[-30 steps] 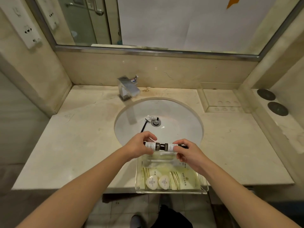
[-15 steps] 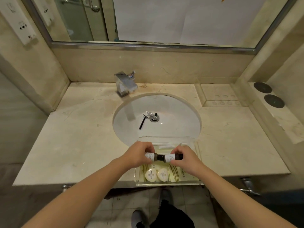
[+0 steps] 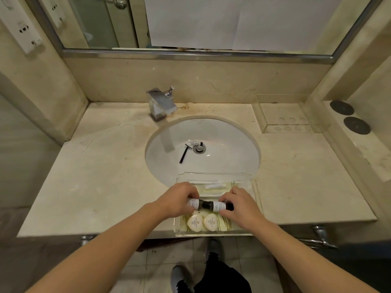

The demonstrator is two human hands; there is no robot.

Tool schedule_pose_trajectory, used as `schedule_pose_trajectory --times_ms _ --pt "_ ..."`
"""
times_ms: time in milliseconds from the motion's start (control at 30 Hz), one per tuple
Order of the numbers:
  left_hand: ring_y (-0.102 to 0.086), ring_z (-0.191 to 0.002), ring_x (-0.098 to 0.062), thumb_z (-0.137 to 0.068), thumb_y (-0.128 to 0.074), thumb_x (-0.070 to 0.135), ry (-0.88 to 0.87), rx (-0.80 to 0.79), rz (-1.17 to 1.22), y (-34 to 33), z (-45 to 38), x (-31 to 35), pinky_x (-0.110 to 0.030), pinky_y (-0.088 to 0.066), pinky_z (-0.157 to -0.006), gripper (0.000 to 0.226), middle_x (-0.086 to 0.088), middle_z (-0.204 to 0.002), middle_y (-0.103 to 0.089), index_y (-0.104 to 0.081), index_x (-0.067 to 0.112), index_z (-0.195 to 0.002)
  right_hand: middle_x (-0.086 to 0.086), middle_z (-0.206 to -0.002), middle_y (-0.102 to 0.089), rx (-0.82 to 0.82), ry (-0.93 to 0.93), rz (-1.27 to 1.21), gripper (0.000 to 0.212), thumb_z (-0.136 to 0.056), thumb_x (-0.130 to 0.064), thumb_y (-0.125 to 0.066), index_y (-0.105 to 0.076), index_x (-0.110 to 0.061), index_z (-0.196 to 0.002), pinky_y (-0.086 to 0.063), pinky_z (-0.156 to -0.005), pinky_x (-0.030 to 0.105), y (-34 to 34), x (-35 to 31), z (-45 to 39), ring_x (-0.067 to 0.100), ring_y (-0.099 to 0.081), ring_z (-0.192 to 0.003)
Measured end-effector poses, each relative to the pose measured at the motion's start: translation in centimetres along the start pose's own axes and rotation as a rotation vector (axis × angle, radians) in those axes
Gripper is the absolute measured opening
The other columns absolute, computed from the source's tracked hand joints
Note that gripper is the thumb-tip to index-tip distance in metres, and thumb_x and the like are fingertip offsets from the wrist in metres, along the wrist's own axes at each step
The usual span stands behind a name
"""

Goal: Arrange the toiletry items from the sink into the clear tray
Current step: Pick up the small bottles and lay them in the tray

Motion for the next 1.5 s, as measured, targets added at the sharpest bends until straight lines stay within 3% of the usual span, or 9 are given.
schedule_pose_trajectory --times_ms 200,700,933,1067,1233,1500 --pt "-0.042 -0.087 -0.011 -0.076 -0.072 0.022 -0.017 0.053 -0.079 -0.4 0.2 -0.3 -0.027 -0.043 -0.074 0.023 0.004 -0.096 -0.060 -0.066 0.019 -0.098 -0.012 -0.095 -0.044 -0.002 0.075 0.062 0.033 -0.081 -0.037 -0.067 -0.063 -0.029 -0.113 -0.027 -0.077 0.023 -0.3 -0.5 -0.4 0.008 -0.037 -0.092" --pt "-0.050 -0.092 -0.018 -0.079 -0.070 0.026 -0.020 0.014 -0.120 -0.3 0.1 -0.2 -0.033 -0.047 -0.074 0.023 0.004 -0.093 -0.050 -0.065 0.019 -0.100 -0.014 -0.097 -0.045 -0.017 0.111 0.062 0.036 -0.084 -0.040 -0.066 -0.063 -0.029 -0.118 -0.034 -0.079 0.023 -0.2 -0.2 -0.6 0.008 -0.040 -0.094" --pt "-0.048 -0.092 -0.017 -0.080 -0.067 0.024 -0.052 0.002 -0.154 -0.4 -0.1 0.0 -0.030 -0.041 -0.068 0.018 0.005 -0.091 -0.047 -0.064 0.017 -0.096 -0.009 -0.101 -0.051 -0.019 0.190 0.120 0.037 -0.085 -0.043 -0.063 -0.064 -0.028 -0.120 -0.030 -0.078 0.023 0.0 -0.1 -0.9 0.007 -0.037 -0.091" --pt "-0.048 -0.089 -0.017 -0.079 -0.069 0.026 -0.042 -0.014 -0.130 -0.3 -0.1 -0.3 -0.034 -0.046 -0.071 0.021 0.004 -0.091 -0.048 -0.066 0.018 -0.098 -0.009 -0.103 -0.051 -0.016 0.196 0.141 0.034 -0.085 -0.043 -0.062 -0.062 -0.029 -0.117 -0.033 -0.079 0.024 0.1 -0.3 -0.9 0.009 -0.040 -0.093" --pt "-0.046 -0.085 -0.013 -0.078 -0.074 0.033 -0.042 -0.049 -0.097 0.0 0.0 -0.8 -0.028 -0.043 -0.071 0.033 0.007 -0.092 -0.049 -0.066 0.024 -0.109 -0.010 -0.101 -0.054 0.000 0.198 0.110 0.027 -0.083 -0.038 -0.064 -0.063 -0.027 -0.108 -0.035 -0.081 0.023 0.6 -0.3 -1.2 0.010 -0.045 -0.097" --pt "-0.044 -0.086 -0.012 -0.081 -0.070 0.032 -0.057 -0.041 -0.102 -0.2 -0.1 -0.7 -0.026 -0.038 -0.069 0.032 0.007 -0.091 -0.045 -0.067 0.023 -0.111 -0.008 -0.100 -0.053 -0.008 0.230 0.112 0.024 -0.084 -0.035 -0.064 -0.064 -0.025 -0.105 -0.035 -0.077 0.024 0.3 -0.4 -1.0 0.012 -0.044 -0.093"
Point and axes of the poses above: each hand's wrist, its own z-axis away from the middle knuckle, its own y-axis out of the back of the hand, x = y × z, the point moved 2 cm from there along -z, towards the middle knuckle
